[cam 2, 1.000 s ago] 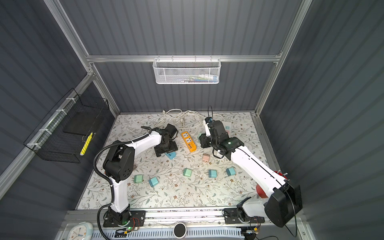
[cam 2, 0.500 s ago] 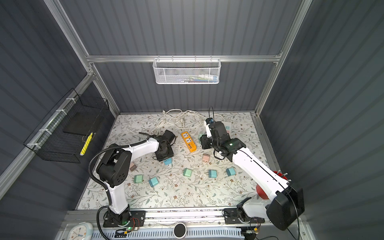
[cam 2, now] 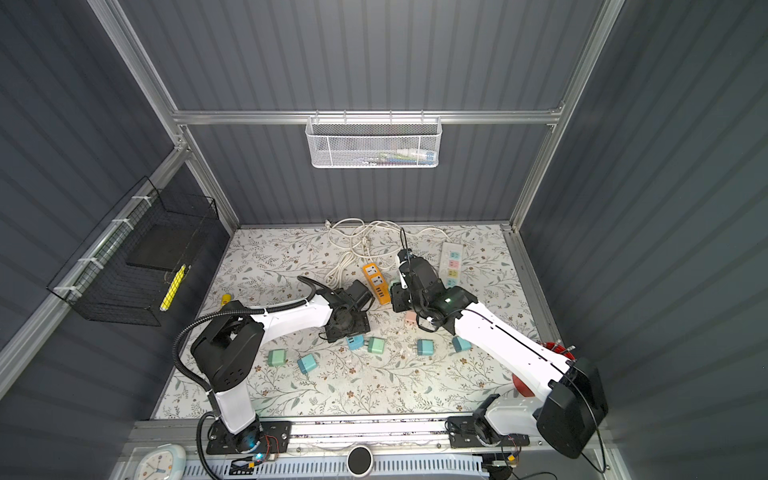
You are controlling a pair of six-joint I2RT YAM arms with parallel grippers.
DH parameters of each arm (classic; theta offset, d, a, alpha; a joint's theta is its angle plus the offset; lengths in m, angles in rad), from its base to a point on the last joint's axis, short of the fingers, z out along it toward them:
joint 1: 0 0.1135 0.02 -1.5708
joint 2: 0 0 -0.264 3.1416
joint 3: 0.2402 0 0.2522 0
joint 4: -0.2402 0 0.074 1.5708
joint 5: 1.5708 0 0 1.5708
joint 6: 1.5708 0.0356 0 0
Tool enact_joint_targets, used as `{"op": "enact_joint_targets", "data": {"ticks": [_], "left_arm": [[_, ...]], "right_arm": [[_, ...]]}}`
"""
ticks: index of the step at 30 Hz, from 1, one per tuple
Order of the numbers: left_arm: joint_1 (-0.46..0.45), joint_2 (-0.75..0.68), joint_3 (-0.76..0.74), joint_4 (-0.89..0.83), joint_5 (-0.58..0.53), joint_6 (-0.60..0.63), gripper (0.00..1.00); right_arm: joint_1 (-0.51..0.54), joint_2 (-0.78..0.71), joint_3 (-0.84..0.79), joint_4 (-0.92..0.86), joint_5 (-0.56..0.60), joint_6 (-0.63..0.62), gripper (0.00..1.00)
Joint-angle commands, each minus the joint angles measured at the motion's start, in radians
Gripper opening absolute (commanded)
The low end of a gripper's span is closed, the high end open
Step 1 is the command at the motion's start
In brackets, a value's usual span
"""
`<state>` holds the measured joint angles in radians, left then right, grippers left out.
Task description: Insert the plug
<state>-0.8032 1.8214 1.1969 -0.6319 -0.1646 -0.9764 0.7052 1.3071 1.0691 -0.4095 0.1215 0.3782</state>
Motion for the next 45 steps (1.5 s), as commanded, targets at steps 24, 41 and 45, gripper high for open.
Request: {"op": "enact_joint_targets", "data": {"ticks": [24, 41, 45], "left_arm": [[0.428, -0.440, -0.087, -0.016, -0.073, 0.538, 1.00], [0.430, -0.468, -0.101, -0.014, -0.056, 0.520, 1.00], [0.430, -0.471, -0.100, -0.011, -0.055, 0.519, 1.00]], "right_arm": [[0.195, 0.548, 0.245, 0.287, 0.051, -0.012, 0.13], [0.212, 0.650, 0.313, 0.178, 0.100, -0.024, 0.12], [0.227, 0.636, 0.307, 0.159, 0.087, -0.018, 0.12]]}}
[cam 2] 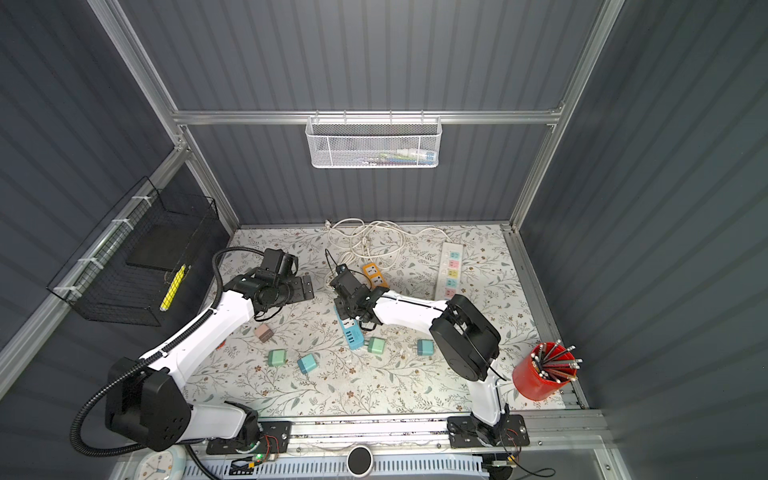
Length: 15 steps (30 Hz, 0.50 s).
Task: Insert the plug
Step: 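Carry the green adapter with the right gripper over the blue power strip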
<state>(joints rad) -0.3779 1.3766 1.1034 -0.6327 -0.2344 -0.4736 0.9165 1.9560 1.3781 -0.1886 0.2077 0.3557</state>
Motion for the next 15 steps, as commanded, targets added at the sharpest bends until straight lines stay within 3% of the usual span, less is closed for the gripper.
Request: {"op": "enact_joint_targets", "data": {"ticks": [1, 8, 15], "left_arm": [[0.005, -0.027, -0.007, -0.011, 0.016, 0.016, 1.00], [0.005, -0.027, -0.011, -0.003, 0.057, 0.004, 1.00], [0.006, -0.029, -0.016, -0.001, 0.057, 0.006, 1.00]], "right_arm": [[0.019, -0.011, 0.002, -0.070, 0.000, 0.006, 0.12], [0.028, -0.002, -0.019, -0.069, 0.055, 0.064, 0.12], [0.028, 0.035, -0.026, -0.048, 0.056, 0.026, 0.13]]}}
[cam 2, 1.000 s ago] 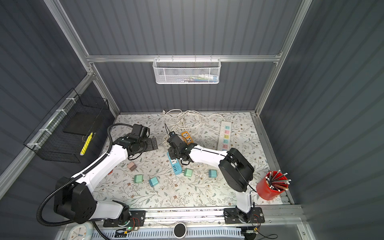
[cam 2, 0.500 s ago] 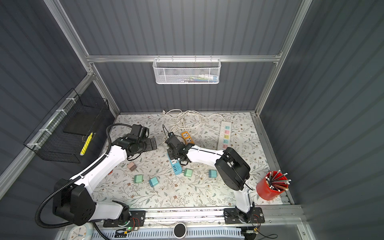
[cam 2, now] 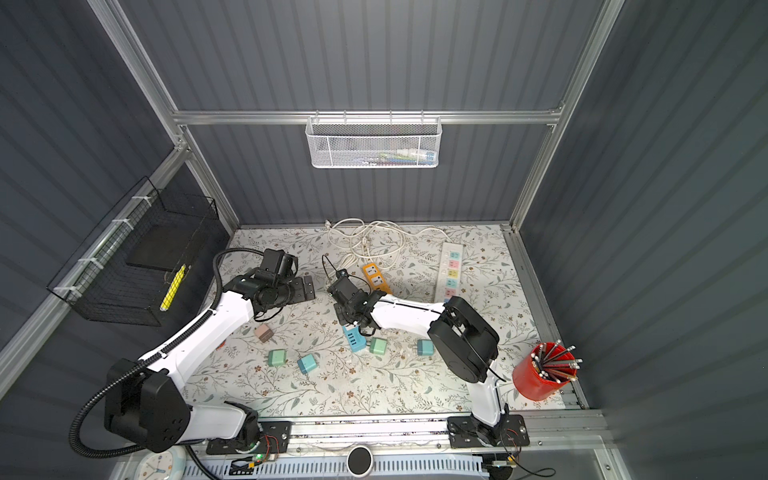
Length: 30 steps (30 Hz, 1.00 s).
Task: Insert the plug
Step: 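Carry the green adapter with the right gripper over the blue power strip, then lower the green adapter onto the blue strip's socket and open the right gripper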
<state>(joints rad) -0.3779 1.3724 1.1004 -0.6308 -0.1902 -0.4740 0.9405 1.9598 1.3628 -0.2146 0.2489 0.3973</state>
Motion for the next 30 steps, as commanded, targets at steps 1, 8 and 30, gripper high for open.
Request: {"op": "enact_joint_targets", "data": {"ticks": [1, 8, 30], "left_arm": [[0.005, -0.024, -0.013, -0.004, 0.010, 0.006, 1.00], [0.006, -0.033, -0.008, -0.009, -0.020, 0.016, 1.00], [0.025, -0.130, 0.008, -0.012, -0.061, -0.006, 1.00]], "right_arm": [[0.005, 0.038, -0.016, -0.016, 0.004, -0.027, 0.13], [0.007, 0.107, -0.029, -0.051, -0.080, -0.013, 0.13], [0.006, -0.057, 0.160, -0.269, -0.088, -0.092, 0.65]]}}
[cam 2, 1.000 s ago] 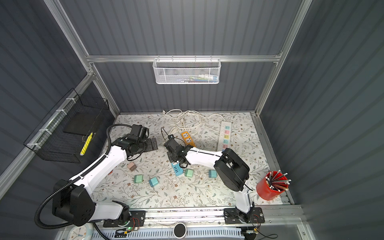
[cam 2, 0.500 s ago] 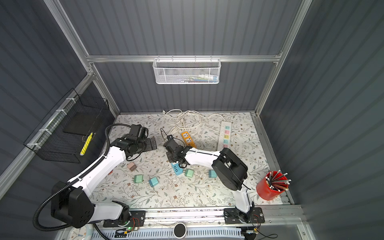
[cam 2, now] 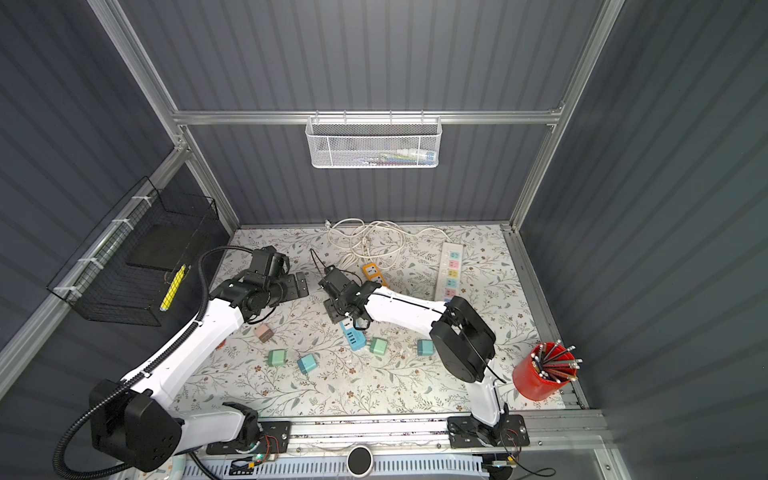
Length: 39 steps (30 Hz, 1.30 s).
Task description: Insert the plug
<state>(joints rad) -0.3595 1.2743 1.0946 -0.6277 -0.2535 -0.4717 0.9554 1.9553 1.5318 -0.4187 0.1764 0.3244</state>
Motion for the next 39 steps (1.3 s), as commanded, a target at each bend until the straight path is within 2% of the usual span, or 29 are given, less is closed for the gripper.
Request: {"op": "enact_joint_targets", "data": {"ticks": [1, 5, 9, 17, 20, 23, 26, 28, 32, 37, 39], "left_arm": [[0.007, -0.033, 0.014, -0.016, 0.007, -0.011, 1.00], [0.008, -0.027, 0.018, -0.023, 0.018, -0.020, 1.00], [0.007, -0.013, 0.004, 0.001, 0.042, -0.029, 1.00], [0.008, -0.003, -0.036, 0.048, 0.086, -0.054, 1.00], [0.007, 0.009, -0.035, 0.050, 0.110, -0.061, 0.99], [0.007, 0.015, -0.026, 0.043, 0.143, -0.039, 0.91], [0.005, -0.020, -0.057, 0.082, 0.179, -0.027, 0.89], [-0.003, -0.032, -0.059, 0.050, 0.175, -0.012, 0.87], [-0.081, -0.014, -0.028, -0.091, 0.101, 0.001, 0.87], [-0.301, -0.007, -0.031, -0.163, 0.032, -0.046, 0.86], [-0.350, -0.012, -0.030, -0.182, 0.022, -0.059, 0.86]], "right_arm": [[-0.016, -0.067, -0.026, -0.058, -0.016, -0.019, 0.65], [-0.057, -0.079, -0.035, -0.054, -0.037, -0.029, 0.65], [-0.100, -0.013, 0.026, -0.105, -0.081, -0.030, 0.64], [-0.110, -0.011, -0.104, -0.027, -0.108, 0.001, 0.65], [-0.116, -0.039, -0.127, -0.025, -0.095, 0.001, 0.65], [-0.123, -0.103, -0.130, -0.030, -0.078, -0.002, 0.66], [-0.129, -0.167, -0.125, -0.050, -0.070, -0.004, 0.66], [-0.128, -0.212, -0.142, -0.058, -0.063, -0.006, 0.67], [-0.133, -0.329, -0.221, -0.054, -0.036, 0.023, 0.67], [-0.141, -0.491, -0.336, -0.088, 0.008, 0.101, 0.69], [-0.162, -0.545, -0.364, -0.119, -0.008, 0.131, 0.70]]}}
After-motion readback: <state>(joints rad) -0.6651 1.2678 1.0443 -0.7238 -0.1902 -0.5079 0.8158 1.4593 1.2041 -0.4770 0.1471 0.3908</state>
